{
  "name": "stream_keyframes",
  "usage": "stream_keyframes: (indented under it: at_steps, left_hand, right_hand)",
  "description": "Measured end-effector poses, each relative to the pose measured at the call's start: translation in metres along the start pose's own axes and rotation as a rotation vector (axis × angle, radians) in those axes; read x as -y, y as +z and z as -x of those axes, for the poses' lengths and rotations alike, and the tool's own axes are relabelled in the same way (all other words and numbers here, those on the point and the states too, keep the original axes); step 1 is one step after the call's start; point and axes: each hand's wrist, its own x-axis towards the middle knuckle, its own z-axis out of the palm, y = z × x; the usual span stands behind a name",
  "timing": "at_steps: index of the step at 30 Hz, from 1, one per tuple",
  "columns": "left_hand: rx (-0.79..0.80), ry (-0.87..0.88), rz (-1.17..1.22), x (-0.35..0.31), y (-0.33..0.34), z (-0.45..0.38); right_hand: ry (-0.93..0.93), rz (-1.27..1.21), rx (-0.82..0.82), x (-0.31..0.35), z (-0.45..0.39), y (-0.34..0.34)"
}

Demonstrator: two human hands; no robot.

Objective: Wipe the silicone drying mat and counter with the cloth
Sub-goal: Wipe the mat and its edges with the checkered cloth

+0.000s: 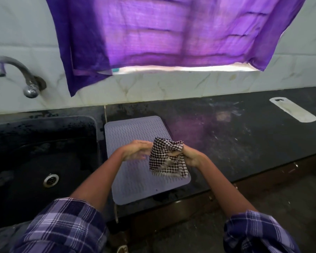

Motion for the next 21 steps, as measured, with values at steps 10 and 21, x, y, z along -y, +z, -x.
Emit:
stream_keyframes:
  at_steps: [10, 21]
  left_hand:
    - [0.028, -0.033, 0.322, -0.007, -0.014, -0.013]
    - [-0.263, -0.014, 0.125, -0.007, -0.04, -0.044]
  right_hand:
    - [-0.046, 0.161, -0.539, 0.016, -0.052, 0.013]
    - [-0.285, 0.63, -0.731, 0.01, -0.12, 0.057]
